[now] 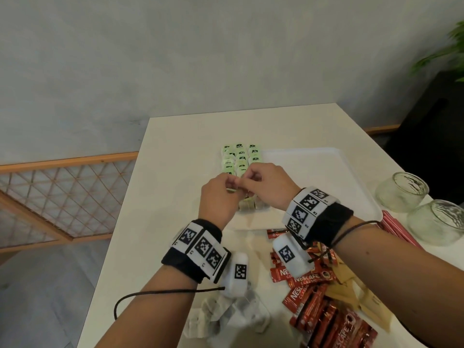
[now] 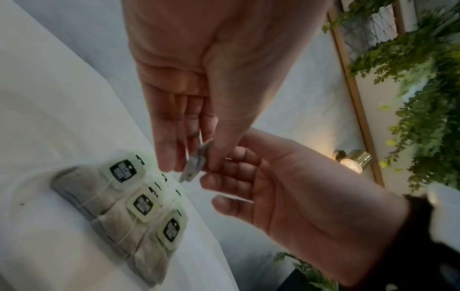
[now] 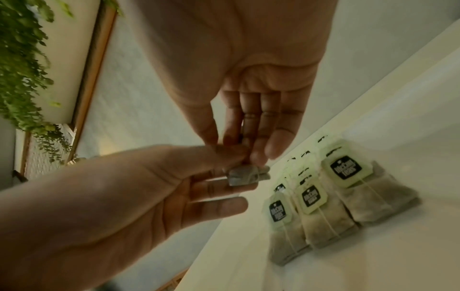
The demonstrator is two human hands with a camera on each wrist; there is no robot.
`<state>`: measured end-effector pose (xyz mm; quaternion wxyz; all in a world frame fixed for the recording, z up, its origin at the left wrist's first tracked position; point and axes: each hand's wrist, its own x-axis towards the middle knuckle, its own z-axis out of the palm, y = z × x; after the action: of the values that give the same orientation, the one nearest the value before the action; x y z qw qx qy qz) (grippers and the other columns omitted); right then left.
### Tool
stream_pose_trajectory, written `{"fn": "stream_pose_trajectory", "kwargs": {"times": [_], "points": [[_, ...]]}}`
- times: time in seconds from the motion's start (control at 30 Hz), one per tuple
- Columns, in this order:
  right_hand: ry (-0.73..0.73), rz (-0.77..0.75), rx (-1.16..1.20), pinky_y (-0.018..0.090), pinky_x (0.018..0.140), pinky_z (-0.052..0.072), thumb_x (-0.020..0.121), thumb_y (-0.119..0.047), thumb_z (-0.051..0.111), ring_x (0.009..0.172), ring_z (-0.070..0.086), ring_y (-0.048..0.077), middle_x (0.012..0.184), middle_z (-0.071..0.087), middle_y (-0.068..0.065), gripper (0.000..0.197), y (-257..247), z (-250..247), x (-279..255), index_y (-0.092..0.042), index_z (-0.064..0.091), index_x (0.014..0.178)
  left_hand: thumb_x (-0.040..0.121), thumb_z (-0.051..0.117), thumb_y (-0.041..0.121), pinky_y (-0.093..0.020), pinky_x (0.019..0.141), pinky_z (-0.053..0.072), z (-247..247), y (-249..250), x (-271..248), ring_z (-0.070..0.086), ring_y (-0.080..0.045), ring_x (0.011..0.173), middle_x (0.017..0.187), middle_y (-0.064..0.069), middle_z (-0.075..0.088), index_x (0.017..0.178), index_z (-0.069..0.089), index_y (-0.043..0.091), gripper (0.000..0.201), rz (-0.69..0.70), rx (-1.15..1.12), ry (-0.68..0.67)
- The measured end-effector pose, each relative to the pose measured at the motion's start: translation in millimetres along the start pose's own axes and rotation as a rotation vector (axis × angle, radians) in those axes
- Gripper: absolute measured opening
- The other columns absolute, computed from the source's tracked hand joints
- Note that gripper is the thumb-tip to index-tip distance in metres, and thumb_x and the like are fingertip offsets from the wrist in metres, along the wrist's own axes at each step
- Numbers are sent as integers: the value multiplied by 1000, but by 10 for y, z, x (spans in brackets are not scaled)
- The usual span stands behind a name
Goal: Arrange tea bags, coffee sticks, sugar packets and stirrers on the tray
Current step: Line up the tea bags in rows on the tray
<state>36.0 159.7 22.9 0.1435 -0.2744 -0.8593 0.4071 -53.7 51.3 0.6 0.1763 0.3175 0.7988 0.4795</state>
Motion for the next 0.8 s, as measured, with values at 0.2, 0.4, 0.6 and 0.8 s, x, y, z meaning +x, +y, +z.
{"fn": "stream_pose_trajectory", "kwargs": {"times": [0.2, 0.4, 0.6, 0.8], "points": [[-17, -24, -107, 26, 75, 47, 90, -27, 65, 76, 56, 6, 91, 61, -10, 11, 137, 29, 21, -24, 64, 100, 80, 73, 14, -43, 76, 61, -105, -128, -33, 72, -24, 82, 85, -5, 72, 89, 72, 13, 8, -98, -110, -61], [-269, 58, -254, 18, 63, 48, 97, -17, 54, 65, 60, 11, 73, 58, -8, 12, 261, 229, -19, -13, 65, 97, 78, 73, 9, -38, 75, 59, -179, -383, -173, 65, -16, 68, 76, -1, 70, 83, 69, 17, 10, -160, 125, -309], [-213, 45, -381, 32, 83, 49, 95, -21, 58, 91, 62, 19, 95, 66, -1, 16, 313, 385, 72, -13, 71, 98, 80, 73, 23, -43, 80, 58, -355, -567, -116, 69, -16, 78, 83, 6, 70, 78, 65, 33, 14, -181, 227, -175], [-119, 25, -351, 29, 84, 47, 96, -16, 54, 95, 62, 20, 102, 68, 3, 19, 212, 476, 183, -8, 72, 98, 79, 73, 29, -46, 83, 57, -468, -588, -29, 69, -18, 84, 87, 5, 71, 81, 67, 32, 7, -213, 228, -150]]}}
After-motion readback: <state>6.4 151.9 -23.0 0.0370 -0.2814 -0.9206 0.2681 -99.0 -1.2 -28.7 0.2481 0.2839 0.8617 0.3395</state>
